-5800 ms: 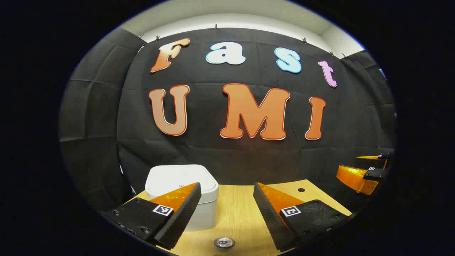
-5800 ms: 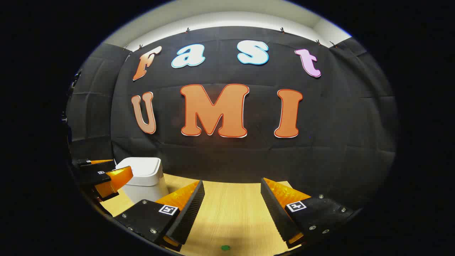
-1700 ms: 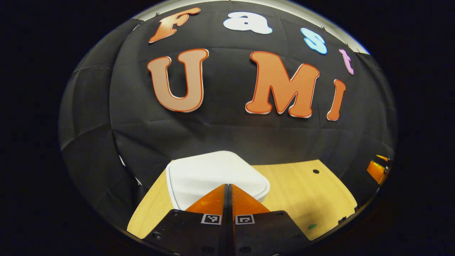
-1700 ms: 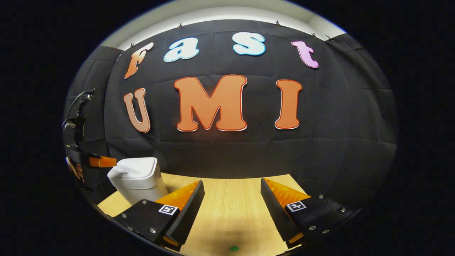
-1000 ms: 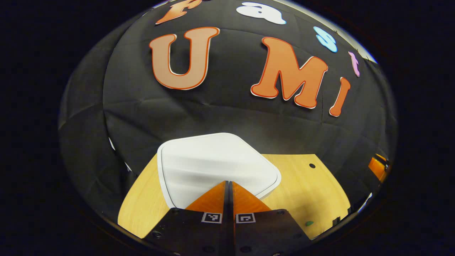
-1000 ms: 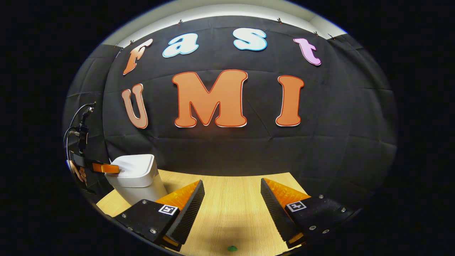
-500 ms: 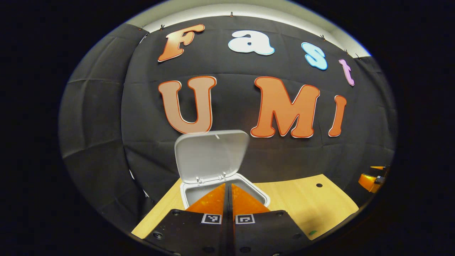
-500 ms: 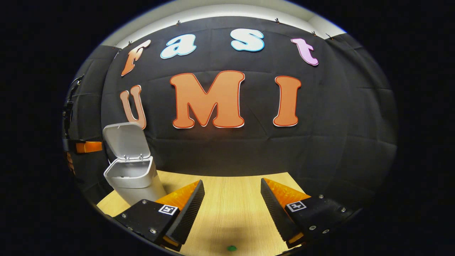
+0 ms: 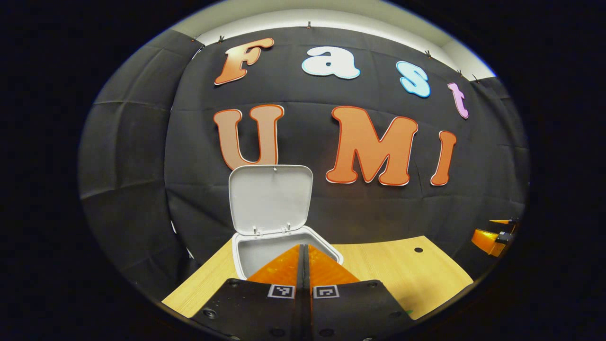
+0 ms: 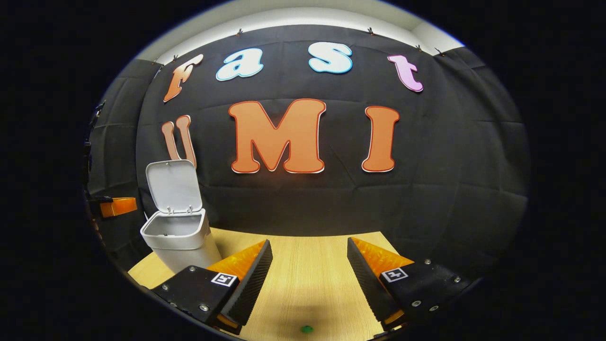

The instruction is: Press the lid of the desktop garbage bin to open it, pick up the crumpled paper on the desktop and throw it into the bin, then pick up the pop can on the desktop and drop it into the bin, and finally close the garbage bin lid.

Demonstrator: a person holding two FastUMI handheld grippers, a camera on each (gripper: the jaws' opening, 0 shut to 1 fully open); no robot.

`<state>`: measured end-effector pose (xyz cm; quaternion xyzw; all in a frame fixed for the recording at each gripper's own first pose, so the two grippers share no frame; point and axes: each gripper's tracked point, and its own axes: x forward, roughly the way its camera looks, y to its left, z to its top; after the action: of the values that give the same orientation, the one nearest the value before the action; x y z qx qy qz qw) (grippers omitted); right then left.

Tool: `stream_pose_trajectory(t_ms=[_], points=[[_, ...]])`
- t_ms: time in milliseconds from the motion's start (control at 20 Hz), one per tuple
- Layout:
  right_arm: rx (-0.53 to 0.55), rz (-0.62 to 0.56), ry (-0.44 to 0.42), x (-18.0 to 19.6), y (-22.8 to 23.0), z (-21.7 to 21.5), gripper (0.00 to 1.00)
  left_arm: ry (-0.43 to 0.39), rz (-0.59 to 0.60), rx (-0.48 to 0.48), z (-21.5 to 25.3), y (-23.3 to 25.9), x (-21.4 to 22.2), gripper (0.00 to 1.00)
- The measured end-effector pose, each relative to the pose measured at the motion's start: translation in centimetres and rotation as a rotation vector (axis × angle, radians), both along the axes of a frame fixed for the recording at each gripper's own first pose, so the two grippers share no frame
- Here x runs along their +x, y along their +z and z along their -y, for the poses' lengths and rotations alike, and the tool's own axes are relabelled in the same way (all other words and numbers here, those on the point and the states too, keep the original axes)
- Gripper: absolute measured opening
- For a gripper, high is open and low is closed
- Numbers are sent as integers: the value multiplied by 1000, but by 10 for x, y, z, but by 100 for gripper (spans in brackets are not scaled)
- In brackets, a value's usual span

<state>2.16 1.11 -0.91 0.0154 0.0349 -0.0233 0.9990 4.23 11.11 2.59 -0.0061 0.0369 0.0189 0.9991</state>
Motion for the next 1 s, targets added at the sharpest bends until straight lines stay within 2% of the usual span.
stream_pose_trajectory(t_ms=[250, 350, 400, 500, 700, 1000], points=[[5, 3, -9, -7, 1, 2, 94, -9, 51, 21, 9, 10, -9, 1], [3, 2, -13, -10, 0, 5, 94, -27, 48, 13, 14, 9, -13, 7], [0, 2, -13, -10, 1, 4, 94, -37, 51, 7, 17, 7, -13, 17], [-3, 3, -13, -14, 1, 4, 95, -58, 46, 14, 23, 3, -15, 29], [1, 5, -2, -18, 2, 1, 94, -82, 65, -1, 33, 4, -22, 97], [-7, 2, 8, -23, 2, 1, 94, -76, 71, 5, 32, 5, -28, 97]])
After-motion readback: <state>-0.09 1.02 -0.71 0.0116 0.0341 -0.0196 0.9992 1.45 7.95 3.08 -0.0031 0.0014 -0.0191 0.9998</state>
